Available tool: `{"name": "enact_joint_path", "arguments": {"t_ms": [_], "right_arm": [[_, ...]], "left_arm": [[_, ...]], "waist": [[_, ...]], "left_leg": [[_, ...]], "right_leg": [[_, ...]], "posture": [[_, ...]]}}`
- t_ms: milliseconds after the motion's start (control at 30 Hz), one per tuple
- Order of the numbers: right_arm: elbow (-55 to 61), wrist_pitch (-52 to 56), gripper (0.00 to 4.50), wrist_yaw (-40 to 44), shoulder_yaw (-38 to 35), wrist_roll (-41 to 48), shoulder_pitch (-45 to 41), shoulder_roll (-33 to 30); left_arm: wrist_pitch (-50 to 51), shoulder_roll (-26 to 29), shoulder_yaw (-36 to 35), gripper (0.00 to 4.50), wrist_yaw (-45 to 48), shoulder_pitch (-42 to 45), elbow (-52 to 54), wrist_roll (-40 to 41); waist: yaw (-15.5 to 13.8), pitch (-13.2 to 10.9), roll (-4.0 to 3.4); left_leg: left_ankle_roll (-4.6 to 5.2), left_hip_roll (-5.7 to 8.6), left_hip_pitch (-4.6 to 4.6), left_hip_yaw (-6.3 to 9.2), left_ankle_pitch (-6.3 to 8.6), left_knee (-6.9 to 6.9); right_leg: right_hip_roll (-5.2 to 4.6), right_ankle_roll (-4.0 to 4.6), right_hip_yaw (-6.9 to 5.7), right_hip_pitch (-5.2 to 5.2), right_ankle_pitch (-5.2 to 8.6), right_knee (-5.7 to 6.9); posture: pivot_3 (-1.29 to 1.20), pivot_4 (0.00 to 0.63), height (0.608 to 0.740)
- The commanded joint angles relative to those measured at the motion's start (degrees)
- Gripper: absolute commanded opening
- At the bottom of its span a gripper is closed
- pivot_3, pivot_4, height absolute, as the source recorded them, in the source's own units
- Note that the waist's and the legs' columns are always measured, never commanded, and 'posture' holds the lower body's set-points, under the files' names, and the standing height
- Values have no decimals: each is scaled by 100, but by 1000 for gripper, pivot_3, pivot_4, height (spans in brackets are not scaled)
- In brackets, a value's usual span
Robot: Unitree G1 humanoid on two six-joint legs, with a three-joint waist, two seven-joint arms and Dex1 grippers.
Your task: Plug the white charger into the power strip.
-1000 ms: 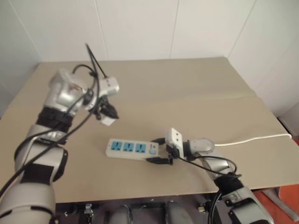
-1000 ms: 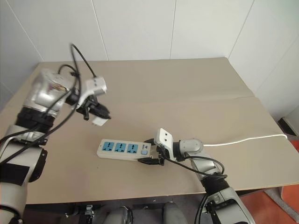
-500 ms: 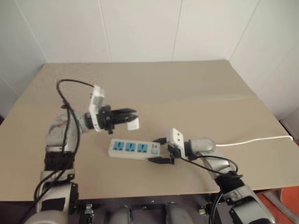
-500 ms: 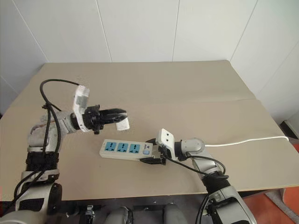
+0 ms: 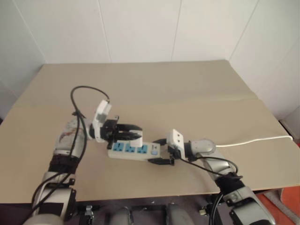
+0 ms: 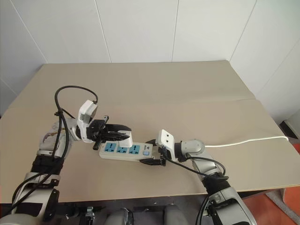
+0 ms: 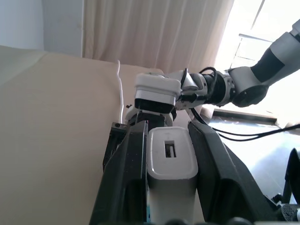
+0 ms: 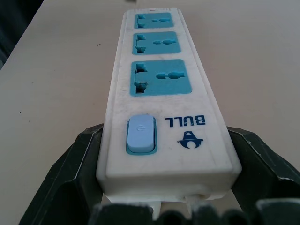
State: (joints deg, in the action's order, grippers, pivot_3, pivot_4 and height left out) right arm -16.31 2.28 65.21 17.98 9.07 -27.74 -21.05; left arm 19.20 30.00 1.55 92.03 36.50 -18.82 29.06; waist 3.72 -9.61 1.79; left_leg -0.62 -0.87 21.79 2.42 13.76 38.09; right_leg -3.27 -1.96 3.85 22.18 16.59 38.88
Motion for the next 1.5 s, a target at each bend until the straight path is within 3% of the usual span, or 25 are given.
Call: {"name": "enact_joint_path", "arguments": {"t_ms": [33,400,1100,1500], "right_arm": [[-184,94,3446,-21,282,-347,235,-67],[-93,126,3446,-100,307,-385,294,-77],[5,201,3446,-155,306,-429,370,-96],[13,233,3446,-174,299,-413,380,-98]], "left_arm": [[-436,92,262,1015,47,294,-267,19],[-1033,78,905,1015,47,624,-997,160],[-901,-285,831,1015,47,570,-1247,197],[-1157,16,1271,1015,47,519,-1268,137]], "waist": [[-5,0,0],[-2,0,0],[-2,0,0],[3,0,0]], "left_leg": [[0,0,1,0,0,0],[0,0,6,1,0,0],[1,0,7,1,0,0],[1,0,6,3,0,-2]], "right_leg": [[1,0,0,0,0,-1],[3,-1,0,1,0,-6],[6,-2,0,1,1,-9],[6,-2,0,-1,1,-13]], "posture": [[0,150,740],[0,150,740],[0,150,740],[0,150,740]]}}
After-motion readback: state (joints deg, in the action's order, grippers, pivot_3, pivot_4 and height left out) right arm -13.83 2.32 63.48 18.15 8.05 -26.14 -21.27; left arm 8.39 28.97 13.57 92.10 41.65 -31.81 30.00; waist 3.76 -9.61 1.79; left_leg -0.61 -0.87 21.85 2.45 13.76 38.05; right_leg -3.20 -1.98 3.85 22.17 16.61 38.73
